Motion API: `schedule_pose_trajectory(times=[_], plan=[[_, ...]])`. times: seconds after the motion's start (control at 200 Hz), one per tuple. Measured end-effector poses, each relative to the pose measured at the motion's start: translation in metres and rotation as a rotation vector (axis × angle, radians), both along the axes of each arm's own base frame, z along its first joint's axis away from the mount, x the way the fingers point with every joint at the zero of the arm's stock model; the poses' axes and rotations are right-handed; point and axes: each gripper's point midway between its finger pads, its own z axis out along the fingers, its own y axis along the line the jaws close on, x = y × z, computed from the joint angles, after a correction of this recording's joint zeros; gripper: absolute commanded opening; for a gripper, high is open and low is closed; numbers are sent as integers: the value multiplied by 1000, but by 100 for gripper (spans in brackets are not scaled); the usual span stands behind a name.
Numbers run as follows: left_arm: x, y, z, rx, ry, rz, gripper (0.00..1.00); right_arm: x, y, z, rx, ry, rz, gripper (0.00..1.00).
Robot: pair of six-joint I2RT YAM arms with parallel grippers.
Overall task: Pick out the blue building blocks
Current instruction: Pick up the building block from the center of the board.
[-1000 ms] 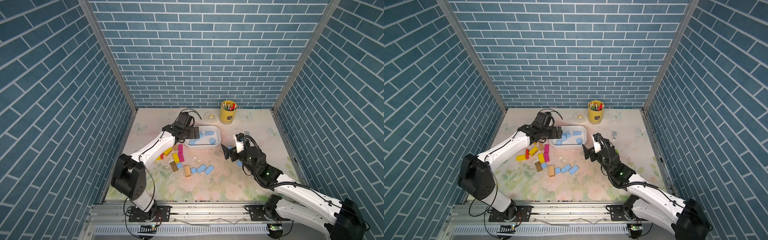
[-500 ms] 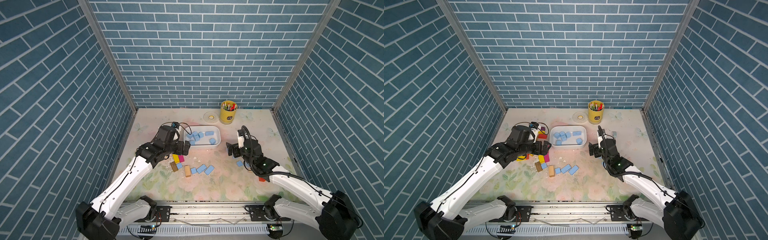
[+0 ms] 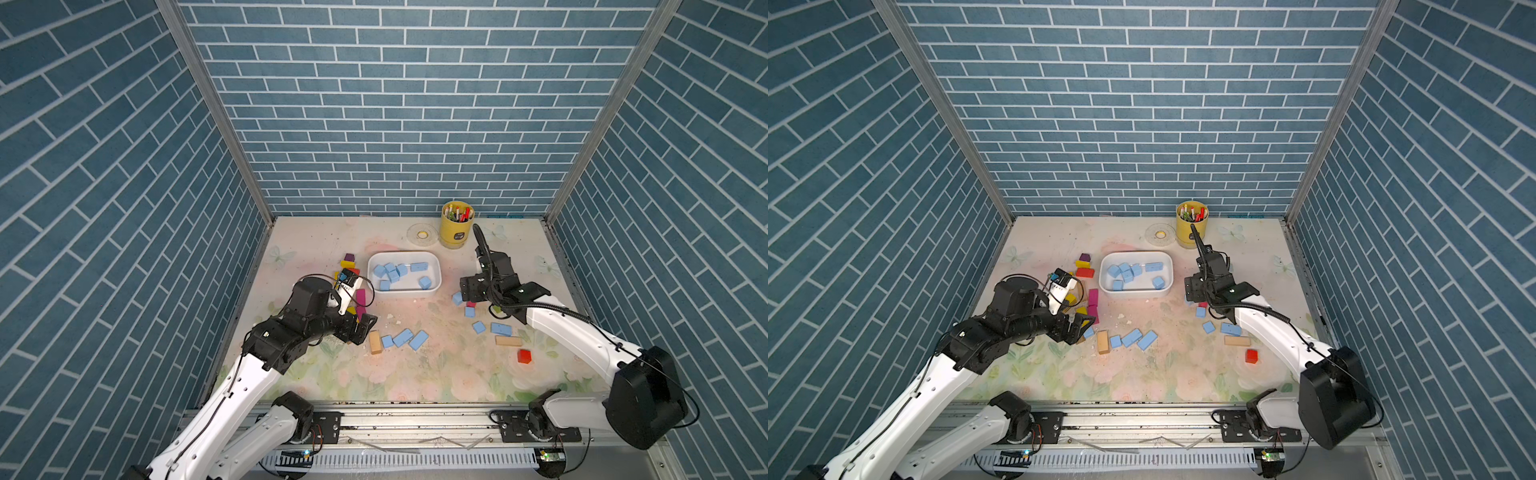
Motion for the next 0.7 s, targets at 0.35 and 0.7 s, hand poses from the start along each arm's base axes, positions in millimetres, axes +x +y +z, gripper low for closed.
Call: schedule_pose_trajectory(times=[0.35,0.7], plan=[[-8,-3,-6,-4,9,-43,99,4,17,-41,-82,218,88,72],[-10,-4,-8,-7,14,-55,99,2,24,-83,-137,355,133,59]])
